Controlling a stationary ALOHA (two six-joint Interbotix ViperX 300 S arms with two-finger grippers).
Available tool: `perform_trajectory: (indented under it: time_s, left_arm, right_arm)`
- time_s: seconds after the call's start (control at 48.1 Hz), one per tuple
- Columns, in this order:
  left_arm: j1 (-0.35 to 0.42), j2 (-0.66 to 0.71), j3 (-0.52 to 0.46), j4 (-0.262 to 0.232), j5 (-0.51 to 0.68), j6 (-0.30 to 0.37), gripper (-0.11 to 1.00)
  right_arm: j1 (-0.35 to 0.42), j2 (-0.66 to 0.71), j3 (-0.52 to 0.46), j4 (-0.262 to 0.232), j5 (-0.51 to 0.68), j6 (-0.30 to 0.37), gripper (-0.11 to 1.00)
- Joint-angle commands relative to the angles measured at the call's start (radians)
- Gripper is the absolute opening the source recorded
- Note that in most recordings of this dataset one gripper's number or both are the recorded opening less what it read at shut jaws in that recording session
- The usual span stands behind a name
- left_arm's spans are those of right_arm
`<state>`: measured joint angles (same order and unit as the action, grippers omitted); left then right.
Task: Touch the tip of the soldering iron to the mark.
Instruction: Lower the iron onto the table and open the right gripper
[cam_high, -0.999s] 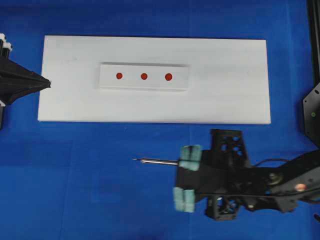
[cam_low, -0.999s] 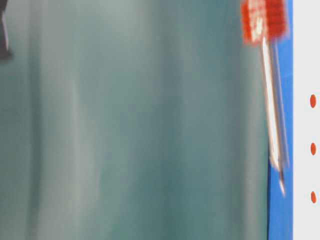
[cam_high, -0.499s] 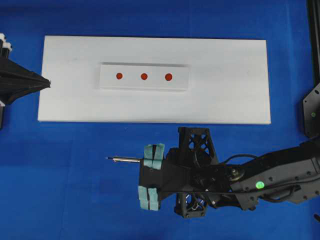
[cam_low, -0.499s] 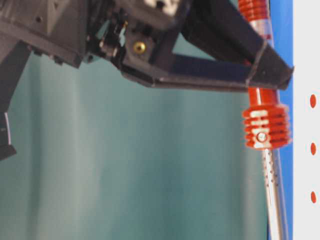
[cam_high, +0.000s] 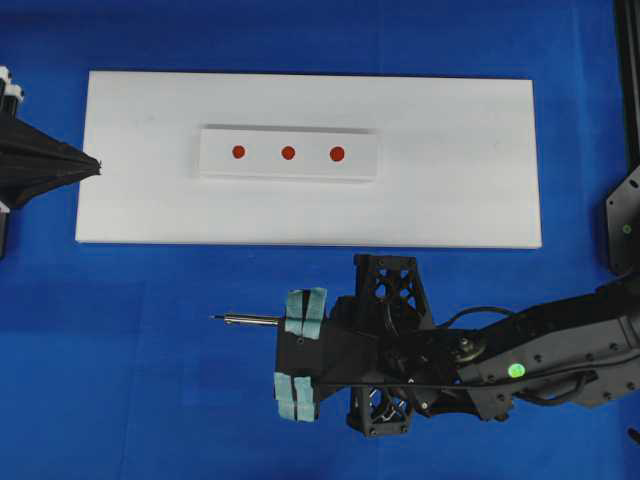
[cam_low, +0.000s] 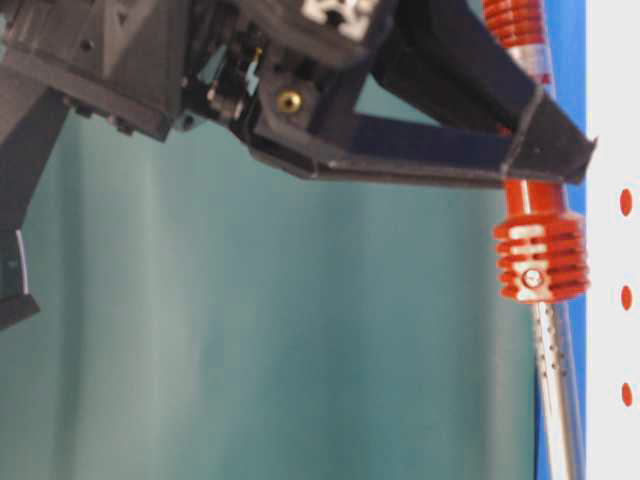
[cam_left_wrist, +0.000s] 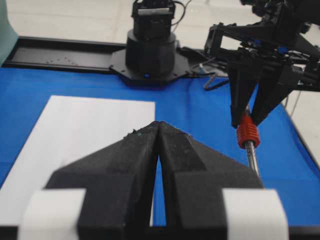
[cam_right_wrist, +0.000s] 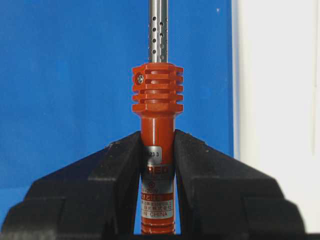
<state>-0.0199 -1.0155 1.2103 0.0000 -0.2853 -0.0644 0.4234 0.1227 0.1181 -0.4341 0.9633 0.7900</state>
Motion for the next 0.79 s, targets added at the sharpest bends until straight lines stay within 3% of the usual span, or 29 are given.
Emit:
perform_trajectory:
  time_s: [0.0,0.312,0.77]
  left_arm:
    - [-0.002,0.003,-0.011,0.002,-0.008,-0.002,0.00]
    - [-0.002,0.003,-0.009,0.002,-0.006,-0.002,0.00]
    - [-0.002,0.003,-0.005,0.002,-0.005,-0.002,0.00]
  right_arm:
    - [-0.002,-0.014,-0.011,-0.003,-0.009,0.000,0.06]
    - [-0.011,0.003,0.025,-0.003,-0.080,0.006,0.06]
    - [-0.055,0.126,0.137,0.014,-0.396,0.035,0.06]
